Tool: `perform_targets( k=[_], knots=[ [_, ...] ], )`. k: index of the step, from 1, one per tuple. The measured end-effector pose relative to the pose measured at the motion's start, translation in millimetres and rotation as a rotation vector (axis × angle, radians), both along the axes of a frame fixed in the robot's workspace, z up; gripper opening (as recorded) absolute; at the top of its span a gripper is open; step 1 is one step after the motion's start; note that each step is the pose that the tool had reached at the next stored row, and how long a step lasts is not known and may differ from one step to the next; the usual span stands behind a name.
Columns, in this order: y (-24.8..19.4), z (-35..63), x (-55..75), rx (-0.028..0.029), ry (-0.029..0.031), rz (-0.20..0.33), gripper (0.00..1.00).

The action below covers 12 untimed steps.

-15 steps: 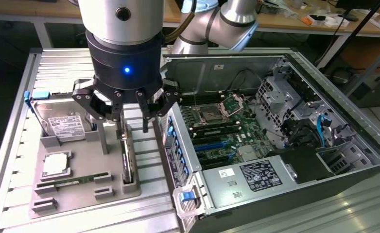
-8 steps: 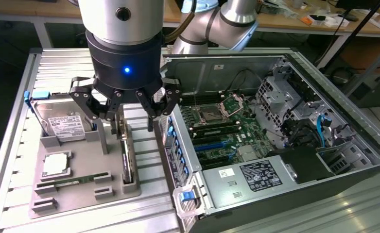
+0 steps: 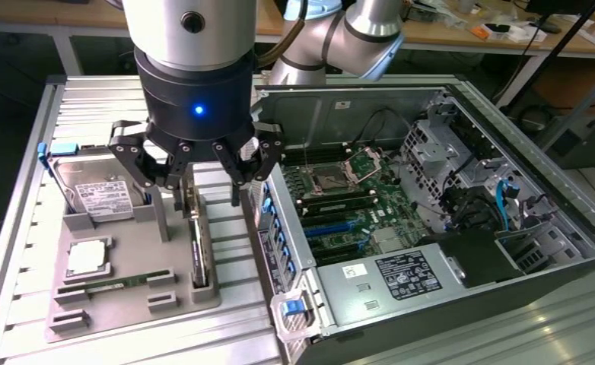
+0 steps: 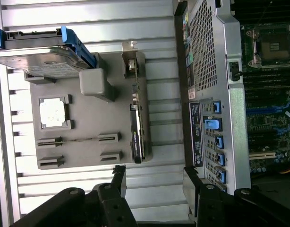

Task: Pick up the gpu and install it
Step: 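Pick up the gpu and move the gpu toward the slot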

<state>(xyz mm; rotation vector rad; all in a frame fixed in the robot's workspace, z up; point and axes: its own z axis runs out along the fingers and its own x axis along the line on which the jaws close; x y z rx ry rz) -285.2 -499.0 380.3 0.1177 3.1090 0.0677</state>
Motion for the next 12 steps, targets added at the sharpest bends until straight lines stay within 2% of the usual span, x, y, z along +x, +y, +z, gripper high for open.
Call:
perform_targets(
  k=[12],
  knots=[
    [5.0, -12.2, 0.0, 0.0000, 0.0000, 0.000, 0.60]
  ],
)
